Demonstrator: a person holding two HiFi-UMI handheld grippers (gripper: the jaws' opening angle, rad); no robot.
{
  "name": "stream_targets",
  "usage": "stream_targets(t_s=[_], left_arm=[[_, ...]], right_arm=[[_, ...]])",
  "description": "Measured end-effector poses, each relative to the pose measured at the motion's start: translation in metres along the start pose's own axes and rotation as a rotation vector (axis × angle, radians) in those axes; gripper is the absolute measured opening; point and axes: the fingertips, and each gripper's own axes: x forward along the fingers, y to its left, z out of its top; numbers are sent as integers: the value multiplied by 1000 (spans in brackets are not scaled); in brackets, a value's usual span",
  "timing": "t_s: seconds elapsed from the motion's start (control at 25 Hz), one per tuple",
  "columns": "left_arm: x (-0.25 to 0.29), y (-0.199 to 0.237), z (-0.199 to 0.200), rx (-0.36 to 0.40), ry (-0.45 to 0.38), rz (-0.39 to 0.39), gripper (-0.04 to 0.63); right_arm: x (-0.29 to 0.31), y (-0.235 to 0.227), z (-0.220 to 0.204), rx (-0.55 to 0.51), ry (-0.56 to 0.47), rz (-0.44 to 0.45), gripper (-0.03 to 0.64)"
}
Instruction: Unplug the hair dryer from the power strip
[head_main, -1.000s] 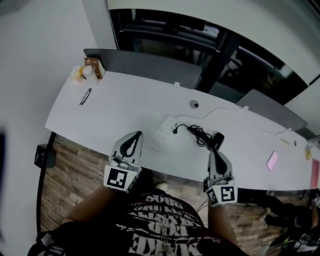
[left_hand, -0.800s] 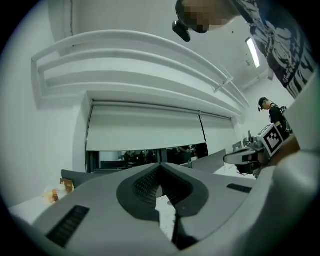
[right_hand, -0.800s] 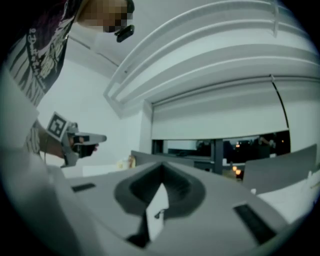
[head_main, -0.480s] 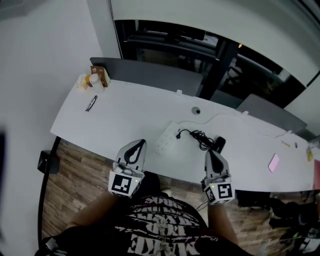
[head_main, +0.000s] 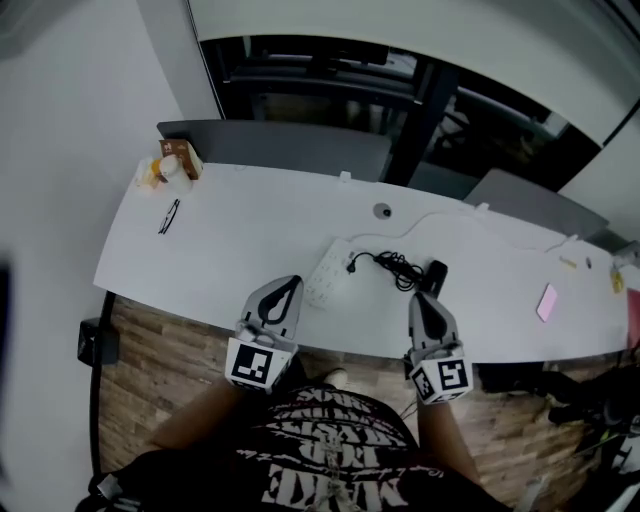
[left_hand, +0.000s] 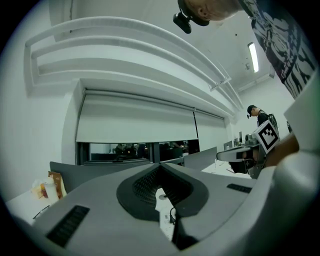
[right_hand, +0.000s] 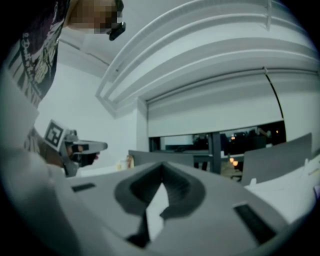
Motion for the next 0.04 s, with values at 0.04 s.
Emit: stream_targets(t_s=[0.04], left_arm=[[5,0,1,10,-4,-17,26]], right_arm=[[1,0,0,4,0,-5,34]])
